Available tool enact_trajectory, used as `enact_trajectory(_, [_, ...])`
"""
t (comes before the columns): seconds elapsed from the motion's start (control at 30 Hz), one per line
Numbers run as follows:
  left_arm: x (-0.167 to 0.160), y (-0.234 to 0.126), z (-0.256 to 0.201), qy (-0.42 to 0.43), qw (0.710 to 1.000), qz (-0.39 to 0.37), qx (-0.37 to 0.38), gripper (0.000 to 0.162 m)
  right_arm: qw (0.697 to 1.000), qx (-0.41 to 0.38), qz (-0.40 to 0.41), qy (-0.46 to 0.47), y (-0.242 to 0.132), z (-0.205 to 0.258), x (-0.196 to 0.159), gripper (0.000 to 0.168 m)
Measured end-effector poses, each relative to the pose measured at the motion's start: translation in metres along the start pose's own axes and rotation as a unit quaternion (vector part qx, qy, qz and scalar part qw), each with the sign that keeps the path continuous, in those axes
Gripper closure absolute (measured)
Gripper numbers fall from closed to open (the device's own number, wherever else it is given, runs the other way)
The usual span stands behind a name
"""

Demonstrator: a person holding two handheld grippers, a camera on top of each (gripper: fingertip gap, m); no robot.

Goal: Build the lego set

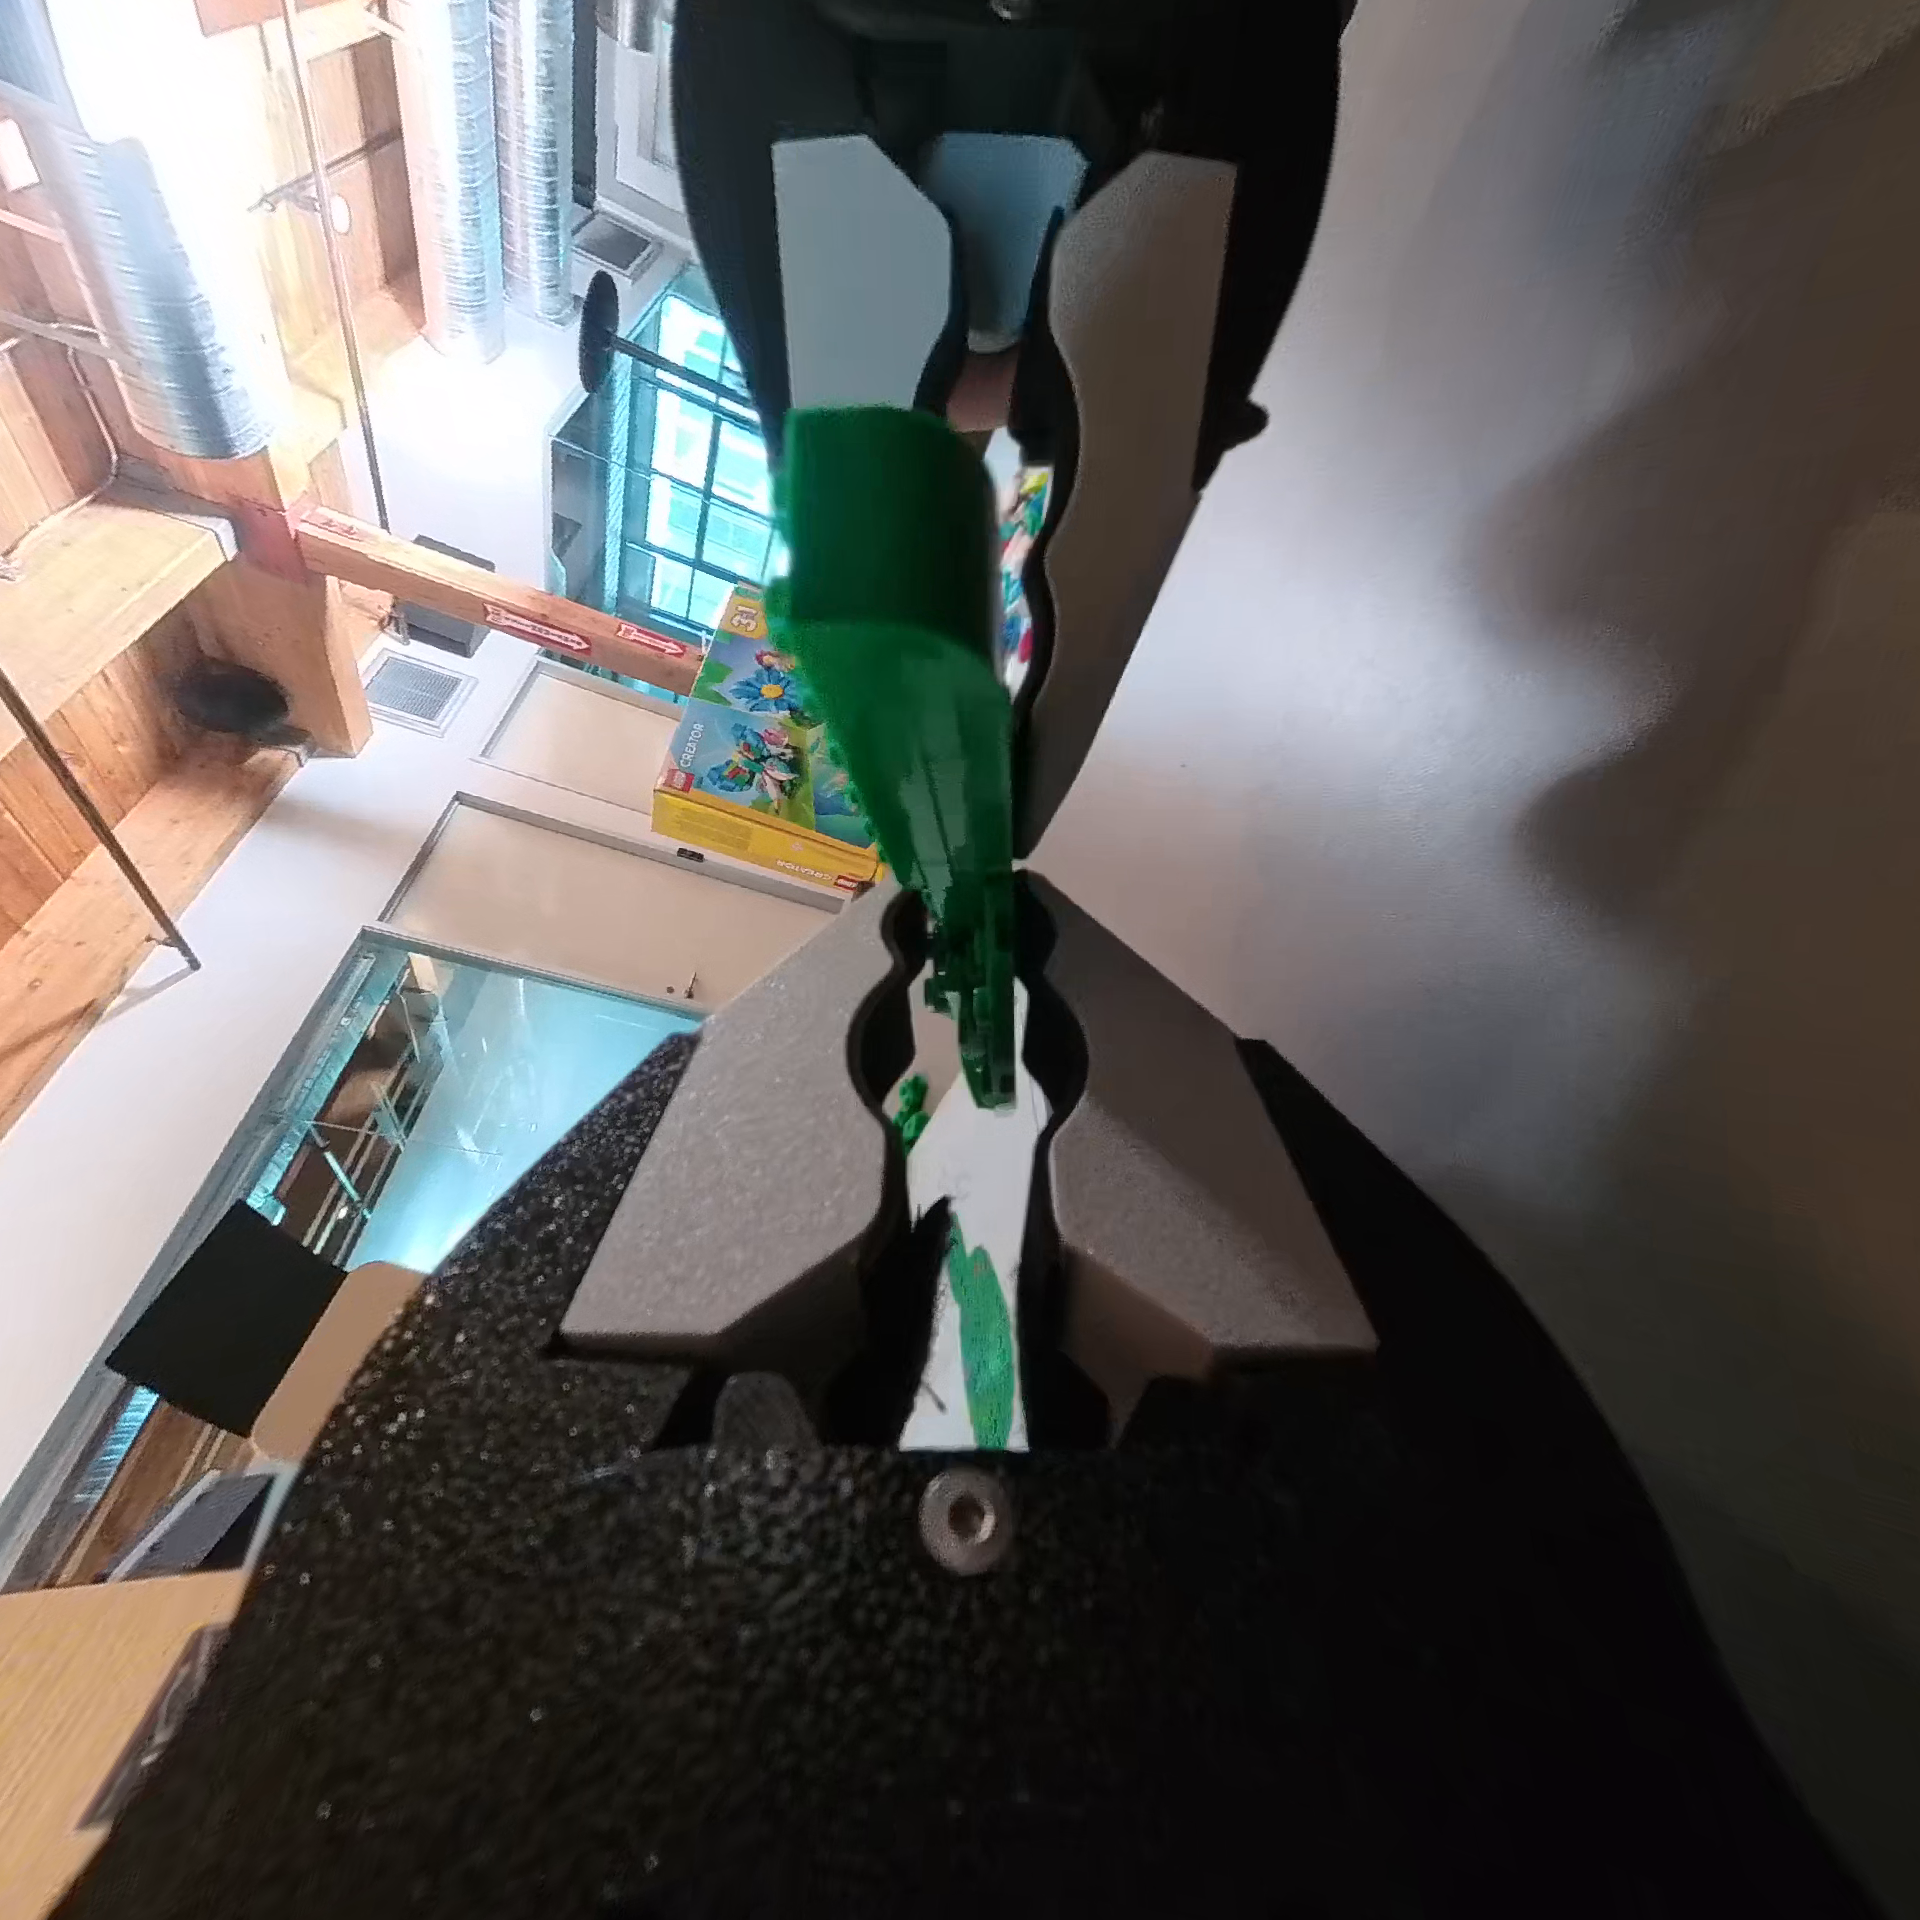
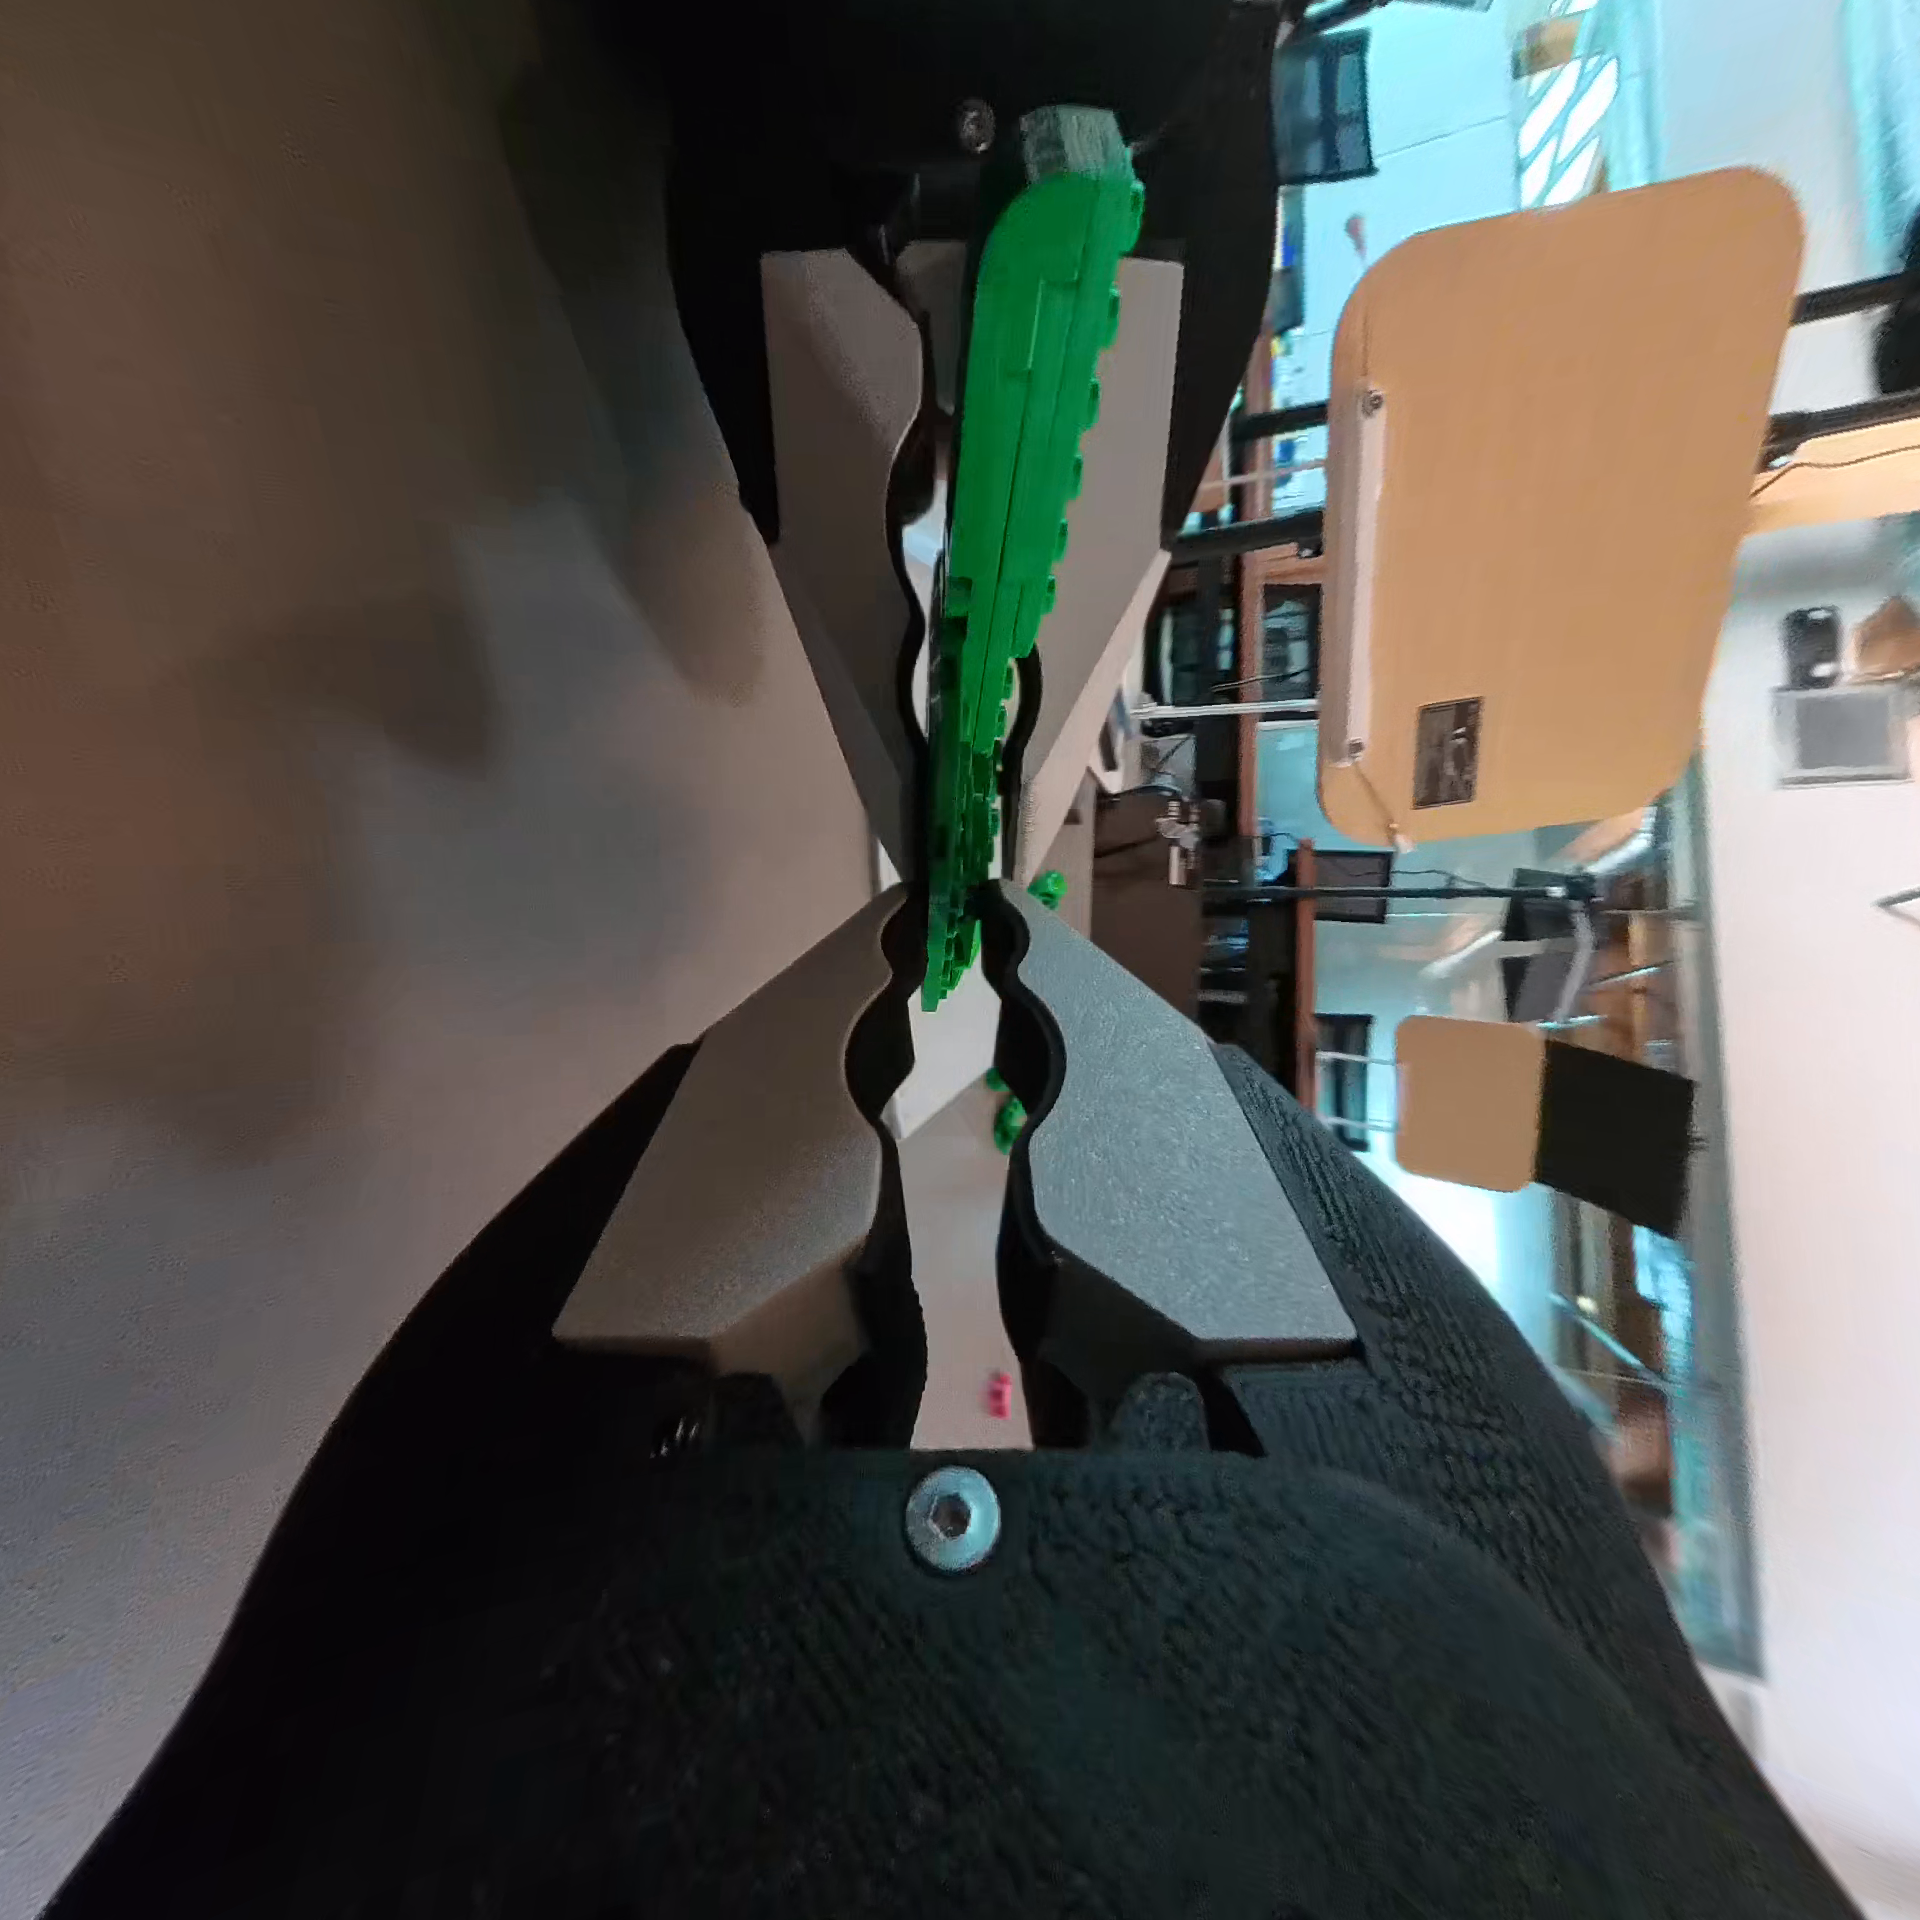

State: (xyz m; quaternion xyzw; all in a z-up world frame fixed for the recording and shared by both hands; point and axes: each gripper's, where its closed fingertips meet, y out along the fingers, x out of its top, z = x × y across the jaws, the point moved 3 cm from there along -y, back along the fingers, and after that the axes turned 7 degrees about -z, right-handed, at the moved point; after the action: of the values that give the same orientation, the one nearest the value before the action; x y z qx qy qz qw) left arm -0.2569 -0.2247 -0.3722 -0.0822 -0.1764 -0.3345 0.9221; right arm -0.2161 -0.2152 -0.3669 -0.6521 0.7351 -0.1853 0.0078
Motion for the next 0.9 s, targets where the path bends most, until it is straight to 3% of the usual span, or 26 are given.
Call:
enact_trajectory(0.13, [0.003, -0.001, -0.003, -0.032, 0.999, -0.017, -0.020, 0.150, 0.998, 0.028, -0.013, 0.048, -0.003, 0.001, 0.002, 0.160])
enact_trajectory(0.23, [0.005, -0.002, 0.001, -0.089, 0.995, -0.042, -0.019, 0.149, 0.986, 0.031, -0.046, 0.155, -0.006, -0.005, 0.004, 0.158])
enact_trajectory(0.33, [0.008, -0.004, 0.012, -0.138, 0.988, -0.065, 0.002, 0.149, 0.972, 0.040, -0.066, 0.224, -0.011, -0.013, 0.004, 0.137])
enact_trajectory(0.47, [0.008, -0.007, 0.017, -0.174, 0.981, -0.087, 0.007, 0.149, 0.969, 0.037, -0.077, 0.234, -0.014, -0.018, 0.004, 0.136])
enact_trajectory(0.9, [0.013, -0.011, 0.019, -0.224, 0.966, -0.125, -0.007, 0.149, 0.972, 0.030, -0.107, 0.208, -0.011, -0.024, 0.014, 0.159])
